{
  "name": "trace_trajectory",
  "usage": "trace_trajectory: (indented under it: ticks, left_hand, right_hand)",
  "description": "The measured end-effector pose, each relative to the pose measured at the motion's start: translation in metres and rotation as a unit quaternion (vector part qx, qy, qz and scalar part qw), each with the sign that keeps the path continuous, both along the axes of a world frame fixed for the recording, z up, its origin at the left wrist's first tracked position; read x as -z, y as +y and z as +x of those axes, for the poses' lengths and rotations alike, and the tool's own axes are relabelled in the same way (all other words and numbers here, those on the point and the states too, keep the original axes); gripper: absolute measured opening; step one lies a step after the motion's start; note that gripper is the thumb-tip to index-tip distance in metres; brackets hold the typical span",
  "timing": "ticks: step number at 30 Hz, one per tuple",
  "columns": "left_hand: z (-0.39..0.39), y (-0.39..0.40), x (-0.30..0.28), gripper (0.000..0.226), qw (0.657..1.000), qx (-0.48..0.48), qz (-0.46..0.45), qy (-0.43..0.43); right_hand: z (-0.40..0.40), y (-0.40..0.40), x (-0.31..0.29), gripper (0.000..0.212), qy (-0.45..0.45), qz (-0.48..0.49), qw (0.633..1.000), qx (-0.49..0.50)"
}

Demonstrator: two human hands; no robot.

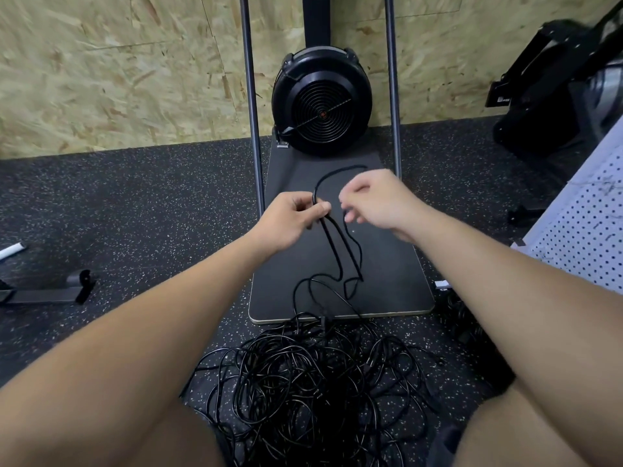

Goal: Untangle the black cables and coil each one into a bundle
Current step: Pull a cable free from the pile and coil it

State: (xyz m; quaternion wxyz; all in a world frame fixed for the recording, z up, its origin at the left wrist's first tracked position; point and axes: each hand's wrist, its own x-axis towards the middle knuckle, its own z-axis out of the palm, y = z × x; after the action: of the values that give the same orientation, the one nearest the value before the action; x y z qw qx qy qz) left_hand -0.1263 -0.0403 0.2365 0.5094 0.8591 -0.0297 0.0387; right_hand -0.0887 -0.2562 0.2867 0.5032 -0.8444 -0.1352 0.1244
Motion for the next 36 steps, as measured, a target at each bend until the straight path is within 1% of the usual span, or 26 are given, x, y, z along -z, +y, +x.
trace_trajectory:
  ticks: [3, 5, 7, 10, 12, 13, 14, 16, 17, 21, 24, 25, 27, 28, 30, 32, 33, 34, 35, 36]
  left_hand:
    - [0.009, 0.001, -0.004, 0.051, 0.999, -0.036, -0.011, -0.001]
    - [0.014, 0.001, -0.004, 0.056, 0.999, -0.048, -0.009, -0.005]
    - [0.018, 0.001, -0.004, 0.057, 0.998, -0.058, -0.018, -0.008]
    - [0.022, -0.001, -0.004, 0.055, 0.998, -0.051, -0.038, -0.005]
    - [0.025, 0.000, -0.002, 0.058, 0.999, -0.030, -0.040, 0.011]
    - [0.025, 0.001, 0.000, 0.061, 0.999, -0.015, -0.032, 0.022]
    - [0.022, 0.001, 0.001, 0.059, 0.999, -0.002, -0.021, 0.033]
    - [0.016, 0.004, 0.003, 0.052, 0.999, 0.019, -0.009, 0.041]
    - [0.014, 0.007, 0.006, 0.049, 0.999, 0.026, -0.003, 0.047]
    - [0.005, 0.019, 0.017, 0.032, 0.994, 0.059, -0.002, 0.087]
    - [0.000, 0.028, 0.028, 0.010, 0.993, 0.055, 0.055, 0.089]
    - [-0.001, 0.031, 0.030, 0.013, 0.990, 0.062, 0.075, 0.100]
    - [-0.007, 0.035, 0.032, 0.028, 0.982, 0.099, 0.104, 0.120]
    - [-0.010, 0.037, 0.034, 0.027, 0.980, 0.109, 0.112, 0.121]
    - [-0.013, 0.042, 0.037, 0.014, 0.982, 0.101, 0.123, 0.106]
    - [-0.014, 0.048, 0.041, 0.008, 0.984, 0.083, 0.125, 0.095]
    - [-0.016, 0.049, 0.040, 0.007, 0.984, 0.081, 0.132, 0.093]
    - [-0.019, 0.051, 0.038, 0.008, 0.982, 0.081, 0.147, 0.088]
    - [-0.019, 0.052, 0.037, 0.009, 0.980, 0.084, 0.156, 0.085]
    - [-0.020, 0.054, 0.037, 0.010, 0.979, 0.090, 0.164, 0.082]
  right_hand:
    - [-0.006, 0.004, 0.009, 0.007, 0.008, -0.093, 0.992, -0.090]
    - [-0.007, 0.008, 0.014, 0.008, -0.001, -0.130, 0.985, -0.113]
    - [-0.006, 0.012, 0.019, 0.007, -0.010, -0.153, 0.979, -0.138]
    - [-0.002, 0.016, 0.025, 0.014, 0.011, -0.156, 0.975, -0.158]
    - [0.003, 0.018, 0.027, 0.019, 0.012, -0.137, 0.981, -0.138]
    - [0.006, 0.018, 0.026, 0.022, -0.002, -0.127, 0.985, -0.119]
    - [0.008, 0.018, 0.023, 0.023, -0.022, -0.119, 0.988, -0.098]
    - [0.012, 0.015, 0.017, 0.025, -0.049, -0.090, 0.993, -0.065]
    - [0.015, 0.014, 0.015, 0.026, -0.049, -0.069, 0.995, -0.057]
    - [0.024, 0.010, 0.014, 0.024, -0.020, 0.038, 0.998, -0.035]
    - [0.027, 0.008, 0.010, 0.023, 0.013, 0.134, 0.991, -0.016]
    - [0.029, 0.006, 0.008, 0.023, 0.023, 0.160, 0.987, -0.011]
    - [0.030, 0.002, 0.006, 0.024, 0.037, 0.193, 0.980, -0.007]
    - [0.032, 0.000, 0.007, 0.024, 0.038, 0.197, 0.980, -0.007]
    - [0.032, -0.004, 0.008, 0.021, 0.043, 0.181, 0.983, -0.004]
    - [0.030, -0.009, 0.010, 0.019, 0.028, 0.124, 0.992, 0.007]
    - [0.028, -0.012, 0.011, 0.019, -0.006, 0.054, 0.998, 0.017]
    - [0.028, -0.015, 0.014, 0.022, -0.059, -0.037, 0.997, 0.035]
    - [0.027, -0.018, 0.014, 0.026, -0.109, -0.125, 0.985, 0.058]
    - [0.025, -0.021, 0.016, 0.030, -0.147, -0.181, 0.970, 0.074]
